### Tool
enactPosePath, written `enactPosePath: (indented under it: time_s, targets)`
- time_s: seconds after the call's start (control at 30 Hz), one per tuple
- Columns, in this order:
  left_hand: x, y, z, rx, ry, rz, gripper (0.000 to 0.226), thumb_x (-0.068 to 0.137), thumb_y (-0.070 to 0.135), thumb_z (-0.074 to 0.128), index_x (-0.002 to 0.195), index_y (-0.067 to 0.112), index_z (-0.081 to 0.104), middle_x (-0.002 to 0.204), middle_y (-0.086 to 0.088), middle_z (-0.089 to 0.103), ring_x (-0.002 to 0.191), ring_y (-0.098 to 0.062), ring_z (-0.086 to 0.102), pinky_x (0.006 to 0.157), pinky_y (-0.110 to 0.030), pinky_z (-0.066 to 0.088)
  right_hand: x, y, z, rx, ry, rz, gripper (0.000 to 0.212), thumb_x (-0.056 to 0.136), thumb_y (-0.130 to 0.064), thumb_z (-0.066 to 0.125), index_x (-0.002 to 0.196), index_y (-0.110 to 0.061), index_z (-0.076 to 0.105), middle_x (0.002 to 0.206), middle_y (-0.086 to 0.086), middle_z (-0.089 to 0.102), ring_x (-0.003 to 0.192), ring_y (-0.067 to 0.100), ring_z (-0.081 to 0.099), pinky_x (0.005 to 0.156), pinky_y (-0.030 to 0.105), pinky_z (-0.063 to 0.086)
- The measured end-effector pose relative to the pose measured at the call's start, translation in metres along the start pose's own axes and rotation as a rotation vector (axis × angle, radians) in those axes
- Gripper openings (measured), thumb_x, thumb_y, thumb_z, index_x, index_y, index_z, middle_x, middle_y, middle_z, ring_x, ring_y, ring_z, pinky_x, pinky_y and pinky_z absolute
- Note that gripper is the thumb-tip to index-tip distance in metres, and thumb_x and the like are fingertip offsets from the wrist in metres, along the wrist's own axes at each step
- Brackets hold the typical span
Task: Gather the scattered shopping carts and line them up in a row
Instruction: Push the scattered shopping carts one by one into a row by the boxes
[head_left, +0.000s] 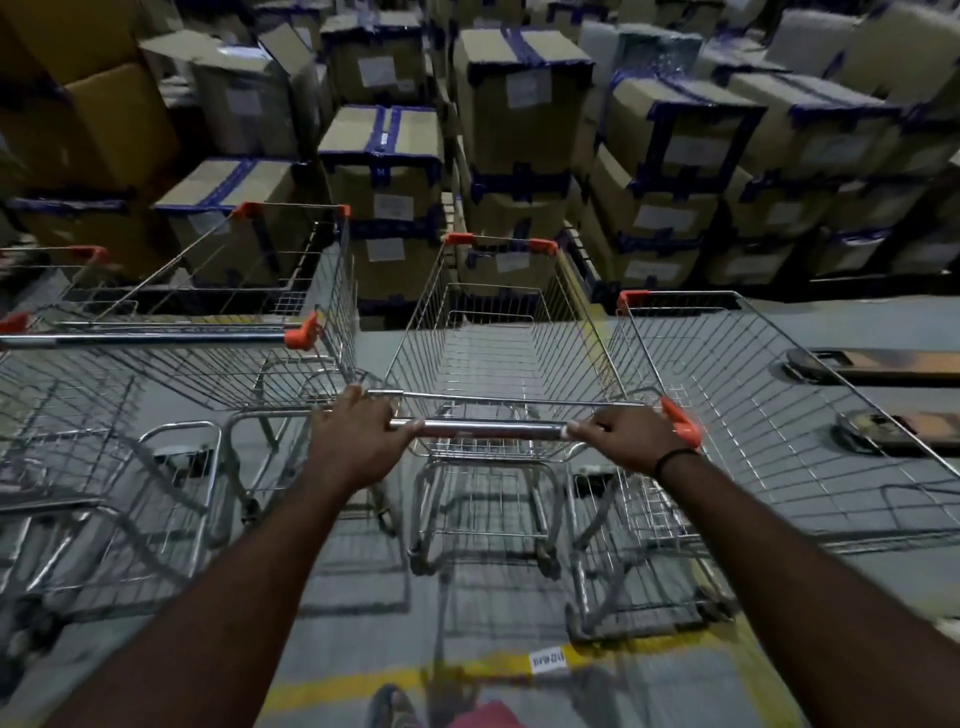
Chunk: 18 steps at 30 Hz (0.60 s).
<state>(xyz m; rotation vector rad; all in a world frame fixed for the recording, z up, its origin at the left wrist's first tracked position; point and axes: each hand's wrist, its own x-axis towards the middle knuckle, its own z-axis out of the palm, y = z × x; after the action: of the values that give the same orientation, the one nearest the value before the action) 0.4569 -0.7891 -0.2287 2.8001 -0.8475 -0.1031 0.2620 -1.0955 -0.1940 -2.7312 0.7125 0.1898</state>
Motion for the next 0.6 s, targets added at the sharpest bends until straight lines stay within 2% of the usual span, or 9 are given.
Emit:
enactPosePath:
  time_s: [0.1, 0.2, 0.3, 0.4, 0.5, 0.6]
  targets:
    - [-0.025, 0.006, 0.001, -0.008, 0.004, -0.055, 0.096, 0.076, 0.093, 0.007, 0.114, 0.025, 0.065, 0.156, -0.006, 0.042, 0.152, -0.022, 0.018, 0.113, -0.072, 0.016, -0.016, 0.006, 0.006, -0.016, 0.001, -0.033, 0.065, 0.084, -0.085, 0.032, 0.085, -0.030, 0.065, 0.087, -0.004, 0.065, 0.095, 0.022, 0.063, 0.105, 0.048, 0.039]
    - [-0.059, 0.021, -0.005, -0.029, -0.019, -0.100, 0.088, 0.081, 0.090, 0.016, 0.117, 0.027, 0.065, 0.160, -0.005, 0.035, 0.152, -0.022, 0.015, 0.111, -0.076, 0.019, -0.034, 0.013, 0.013, -0.004, -0.009, -0.087, 0.062, 0.083, -0.086, 0.030, 0.076, -0.031, 0.059, 0.076, -0.006, 0.059, 0.087, 0.022, 0.061, 0.103, 0.054, 0.042]
    - [-0.090, 0.035, -0.010, -0.026, -0.046, -0.147, 0.063, 0.093, 0.075, 0.033, 0.113, 0.024, 0.066, 0.158, -0.008, 0.039, 0.153, -0.022, 0.012, 0.113, -0.071, 0.016, -0.053, 0.017, 0.018, -0.002, 0.013, -0.101, 0.065, 0.087, -0.080, 0.034, 0.089, -0.025, 0.069, 0.084, 0.000, 0.065, 0.095, 0.025, 0.063, 0.106, 0.054, 0.039]
    - [-0.114, 0.038, -0.009, -0.017, -0.059, -0.174, 0.072, 0.086, 0.085, 0.025, 0.093, 0.024, 0.062, 0.151, -0.015, 0.044, 0.151, -0.024, 0.017, 0.112, -0.070, 0.023, -0.072, 0.020, 0.018, -0.039, 0.028, -0.119, 0.068, 0.090, -0.078, 0.034, 0.101, -0.023, 0.072, 0.096, 0.004, 0.071, 0.101, 0.026, 0.064, 0.110, 0.054, 0.034]
    - [-0.134, 0.034, -0.001, -0.020, -0.052, -0.197, 0.069, 0.086, 0.085, 0.023, 0.091, 0.026, 0.059, 0.151, -0.014, 0.044, 0.151, -0.026, 0.017, 0.113, -0.072, 0.020, -0.090, 0.019, 0.020, -0.044, 0.023, -0.133, 0.064, 0.092, -0.075, 0.033, 0.101, -0.025, 0.071, 0.095, 0.003, 0.070, 0.103, 0.026, 0.063, 0.113, 0.054, 0.030]
    - [-0.148, 0.027, 0.004, -0.035, -0.024, -0.176, 0.073, 0.079, 0.091, 0.015, 0.086, 0.028, 0.053, 0.144, -0.016, 0.052, 0.149, -0.029, 0.020, 0.113, -0.067, 0.024, -0.103, 0.017, 0.024, -0.052, 0.022, -0.139, 0.063, 0.093, -0.075, 0.032, 0.101, -0.026, 0.071, 0.096, 0.001, 0.070, 0.103, 0.024, 0.063, 0.115, 0.056, 0.019]
